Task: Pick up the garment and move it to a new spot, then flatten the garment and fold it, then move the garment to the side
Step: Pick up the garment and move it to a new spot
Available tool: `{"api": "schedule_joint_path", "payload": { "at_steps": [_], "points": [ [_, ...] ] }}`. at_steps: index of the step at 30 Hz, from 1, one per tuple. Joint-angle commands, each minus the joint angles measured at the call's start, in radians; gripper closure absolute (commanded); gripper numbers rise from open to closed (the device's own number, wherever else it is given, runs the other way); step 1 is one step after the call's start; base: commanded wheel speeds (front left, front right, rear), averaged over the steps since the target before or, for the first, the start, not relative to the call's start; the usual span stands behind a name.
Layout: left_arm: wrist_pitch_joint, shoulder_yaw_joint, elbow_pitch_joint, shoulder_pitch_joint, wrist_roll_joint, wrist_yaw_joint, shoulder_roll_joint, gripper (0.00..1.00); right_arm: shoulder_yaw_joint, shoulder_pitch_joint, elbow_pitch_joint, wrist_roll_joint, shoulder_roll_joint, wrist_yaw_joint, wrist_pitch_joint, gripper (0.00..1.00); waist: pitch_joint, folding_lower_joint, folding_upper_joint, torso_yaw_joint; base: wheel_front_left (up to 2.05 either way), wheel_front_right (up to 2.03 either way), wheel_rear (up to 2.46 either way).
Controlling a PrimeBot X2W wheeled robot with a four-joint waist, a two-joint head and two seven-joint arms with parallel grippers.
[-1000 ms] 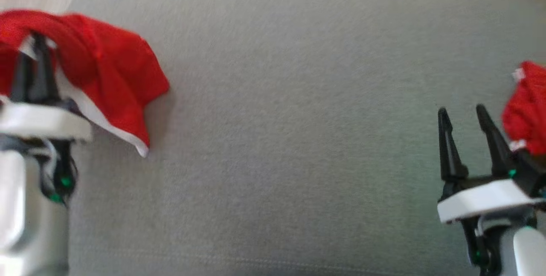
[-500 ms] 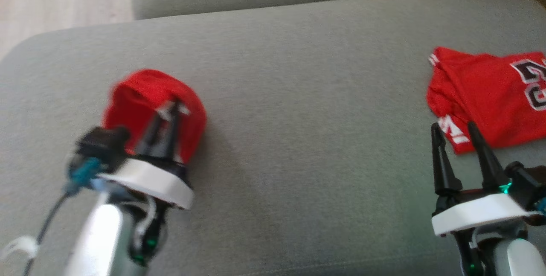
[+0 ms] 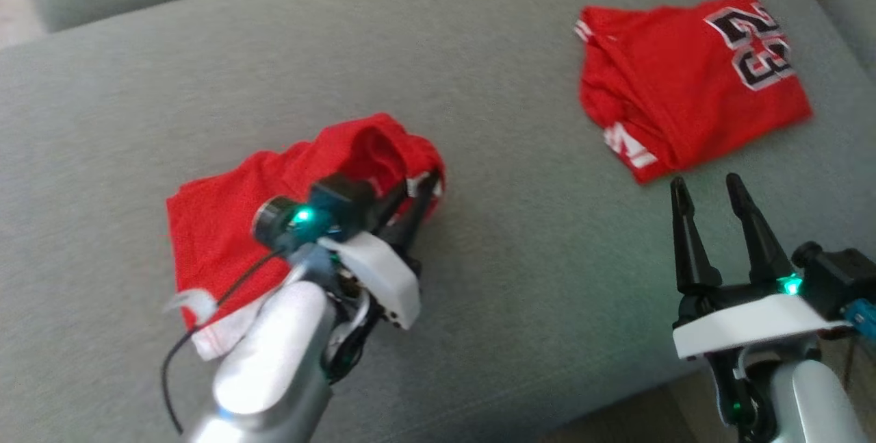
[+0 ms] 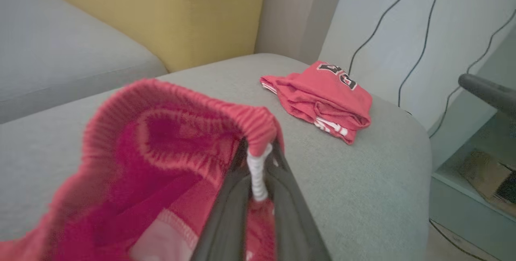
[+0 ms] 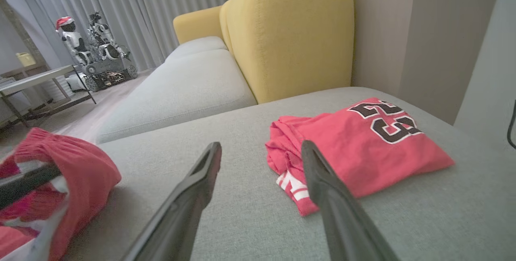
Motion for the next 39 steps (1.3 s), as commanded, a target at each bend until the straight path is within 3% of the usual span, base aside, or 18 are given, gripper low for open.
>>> {"api": "schedule_joint_path", "payload": {
  "at_steps": [1, 7, 8, 9, 10, 17, 20, 31, 39],
  "points": [
    [-0.009, 0.015, -0.016, -0.044, -0.005, -0.005, 0.000, 1.00, 0.026, -0.031, -0.028, 0.008, -0.005, -0.001, -0.012, 0.00, 0.041, 0.0000, 0.0000, -0.049, 0.00, 0.00, 0.00],
    [-0.044, -0.095, 0.114, -0.095, -0.033, -0.012, -0.009, 1.00, 0.027, -0.036, -0.001, 0.022, -0.005, -0.001, -0.035, 0.00, 0.060, 0.0000, 0.0000, -0.076, 0.00, 0.00, 0.00],
    [-0.052, -0.110, 0.129, -0.098, -0.040, -0.013, -0.009, 0.70, 0.025, -0.036, 0.002, 0.022, -0.005, -0.001, -0.038, 0.00, 0.058, 0.0000, 0.0000, -0.074, 0.00, 0.00, 0.00],
    [-0.066, -0.122, 0.138, -0.101, -0.046, -0.013, -0.010, 0.29, 0.023, -0.035, 0.006, 0.022, -0.005, -0.001, -0.039, 0.00, 0.055, 0.0000, 0.0000, -0.070, 0.00, 0.00, 0.00],
    [-0.080, -0.135, 0.145, -0.103, -0.052, -0.014, -0.010, 0.00, 0.020, -0.035, 0.009, 0.021, -0.005, -0.001, -0.040, 0.00, 0.050, 0.0000, 0.0000, -0.063, 0.00, 0.00, 0.00],
    [-0.160, -0.177, 0.117, -0.078, -0.088, -0.013, -0.012, 0.00, 0.013, -0.029, 0.012, 0.000, -0.005, -0.001, -0.027, 0.00, -0.011, 0.0000, 0.0000, 0.018, 0.00, 0.00, 0.00],
    [-0.179, -0.151, 0.068, -0.052, -0.095, 0.015, -0.012, 0.00, 0.009, -0.022, 0.006, -0.012, -0.005, -0.001, -0.015, 0.00, -0.042, 0.0000, 0.0000, 0.061, 0.00, 0.00, 0.00],
    [-0.190, 0.083, -0.142, 0.085, -0.077, 0.154, 0.062, 0.00, 0.001, 0.017, -0.029, -0.058, -0.005, -0.001, 0.036, 0.00, -0.125, 0.0000, 0.0000, 0.213, 0.00, 0.00, 0.00],
    [-0.190, 0.217, -0.173, 0.186, -0.074, 0.179, 0.133, 0.00, -0.007, 0.043, -0.041, -0.078, -0.005, -0.001, 0.061, 0.00, -0.161, 0.0000, 0.0000, 0.285, 0.00, 0.00, 0.00]
  ]
}}
